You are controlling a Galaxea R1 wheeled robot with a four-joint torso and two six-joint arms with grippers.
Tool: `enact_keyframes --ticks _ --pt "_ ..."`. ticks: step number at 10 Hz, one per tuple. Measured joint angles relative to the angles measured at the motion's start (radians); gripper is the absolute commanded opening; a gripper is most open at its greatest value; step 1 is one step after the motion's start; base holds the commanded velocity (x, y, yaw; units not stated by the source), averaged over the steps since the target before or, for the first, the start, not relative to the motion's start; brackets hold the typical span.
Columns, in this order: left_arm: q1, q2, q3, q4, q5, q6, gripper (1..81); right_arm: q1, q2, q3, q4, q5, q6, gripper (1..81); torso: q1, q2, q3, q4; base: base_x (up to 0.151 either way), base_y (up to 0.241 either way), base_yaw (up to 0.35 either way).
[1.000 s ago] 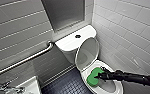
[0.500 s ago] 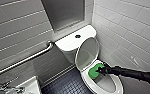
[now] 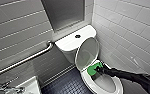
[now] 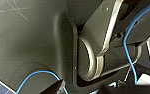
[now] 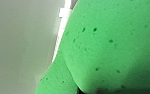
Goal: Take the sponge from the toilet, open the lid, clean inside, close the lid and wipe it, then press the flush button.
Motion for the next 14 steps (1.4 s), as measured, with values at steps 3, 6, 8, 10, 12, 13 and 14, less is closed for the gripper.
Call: enact_keyframes --ticks 3,6,8,10,12,13,14 --pt "0.000 0.000 0.000 0.000 0.000 0.000 81.1 -0.038 0.064 -0.099 -0.011 0.072 0.010 1.0 0.000 0.000 0.000 0.000 0.000 0.000 0.000" --pt "0.000 0.001 0.000 0.000 0.000 0.000 81.1 -0.040 0.044 -0.037 -0.052 0.062 0.017 1.0 0.000 0.000 0.000 0.000 0.000 0.000 0.000" --pt "0.000 0.001 0.000 0.001 0.000 0.000 81.1 -0.064 0.053 0.125 -0.077 0.000 0.020 1.0 0.000 0.000 0.000 0.000 0.000 0.000 0.000" --pt "0.000 0.003 0.000 0.001 -0.001 0.000 81.1 -0.095 0.074 0.252 -0.094 -0.043 0.021 1.0 0.000 0.000 0.000 0.000 0.000 0.000 0.000" --pt "0.000 0.003 0.000 0.001 -0.004 0.000 81.1 -0.104 0.019 0.265 -0.109 -0.066 0.020 1.0 0.000 0.000 0.000 0.000 0.000 0.000 0.000" --pt "0.000 0.003 0.000 0.001 -0.004 0.000 81.1 -0.124 0.000 0.265 -0.115 -0.077 0.020 1.0 0.000 0.000 0.000 0.000 0.000 0.000 0.000" --pt "0.000 0.003 0.000 0.001 -0.004 0.000 81.1 -0.143 -0.017 0.286 -0.119 -0.075 0.020 1.0 0.000 0.000 0.000 0.000 0.000 0.000 0.000"
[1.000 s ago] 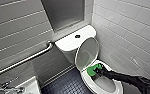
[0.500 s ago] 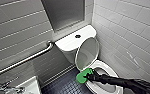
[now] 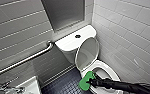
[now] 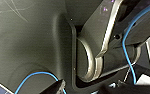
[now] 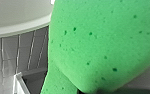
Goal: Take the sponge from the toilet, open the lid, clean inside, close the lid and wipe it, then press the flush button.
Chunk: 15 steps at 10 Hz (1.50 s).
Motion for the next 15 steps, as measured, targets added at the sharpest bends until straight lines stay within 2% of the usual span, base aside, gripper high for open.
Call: enact_keyframes --ticks 2,5,8,11,15 --pt "0.000 0.003 0.000 0.000 0.000 0.000 81.1 -0.005 -0.059 0.080 -0.001 -0.009 0.000 1.0 0.000 0.000 0.000 0.000 0.000 0.000 0.000" --pt "0.000 0.014 0.001 0.000 0.001 0.002 81.1 -0.039 -0.212 0.191 -0.001 -0.021 0.001 1.0 0.000 0.000 0.000 0.000 0.000 0.000 0.000" --pt "0.000 0.013 0.004 0.000 0.001 0.003 81.1 -0.108 -0.273 0.247 -0.001 0.016 0.001 1.0 0.000 0.000 0.000 0.000 0.000 0.000 0.000" --pt "0.000 0.014 0.005 0.001 0.000 0.004 81.1 -0.143 -0.374 0.323 -0.001 0.013 0.001 1.0 0.000 0.000 0.000 0.000 0.000 0.000 0.000" --pt "0.005 0.012 0.005 0.001 -0.001 0.007 81.1 -0.251 -0.534 0.366 -0.001 0.112 0.007 1.0 0.000 0.000 0.000 0.000 0.000 0.000 0.000"
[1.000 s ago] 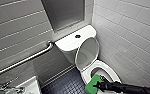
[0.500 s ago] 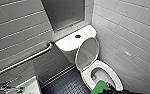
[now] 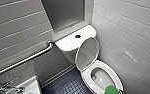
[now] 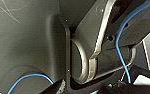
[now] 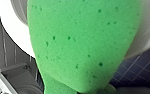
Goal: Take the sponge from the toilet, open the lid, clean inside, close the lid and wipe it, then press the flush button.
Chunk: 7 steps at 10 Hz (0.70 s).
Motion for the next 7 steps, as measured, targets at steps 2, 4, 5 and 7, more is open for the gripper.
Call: enact_keyframes --ticks 2,4,5,7 --pt "0.008 -0.007 0.002 0.000 -0.001 0.000 81.1 -0.074 -0.073 0.003 0.000 0.043 0.000 1.0 0.000 0.000 0.000 0.000 0.000 0.000 0.000" --pt "0.008 -0.007 0.002 0.000 -0.003 0.001 81.1 -0.178 -0.111 -0.027 0.000 0.091 0.000 1.0 0.000 0.000 0.000 0.000 0.000 0.000 0.000" --pt "0.008 -0.008 0.002 0.000 -0.002 0.002 81.1 -0.245 -0.126 -0.045 0.003 0.096 0.015 1.0 0.000 0.000 0.000 0.000 0.000 0.000 0.000" --pt "0.008 -0.018 0.004 0.000 -0.003 0.002 81.1 -0.353 -0.142 -0.070 0.002 0.137 0.008 1.0 0.000 0.000 0.000 0.000 0.000 0.000 0.000"
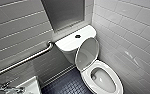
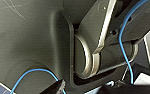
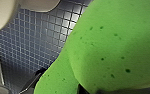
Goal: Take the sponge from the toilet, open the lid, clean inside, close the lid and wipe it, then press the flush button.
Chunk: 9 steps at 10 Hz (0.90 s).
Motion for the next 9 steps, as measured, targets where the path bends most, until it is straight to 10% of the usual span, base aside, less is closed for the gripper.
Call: enact_keyframes --ticks 5,9 --pt "-0.023 -0.084 0.119 0.000 0.002 -0.003 81.1 -0.264 0.181 -0.320 -0.039 0.232 -0.066 1.0 0.000 0.000 0.007 0.000 0.000 0.000 0.000" --pt "-0.056 -0.130 0.195 0.000 0.016 -0.008 81.1 -0.421 0.409 -0.521 -0.119 0.377 -0.092 1.0 0.000 -0.001 0.120 -0.014 0.000 0.000 0.000"
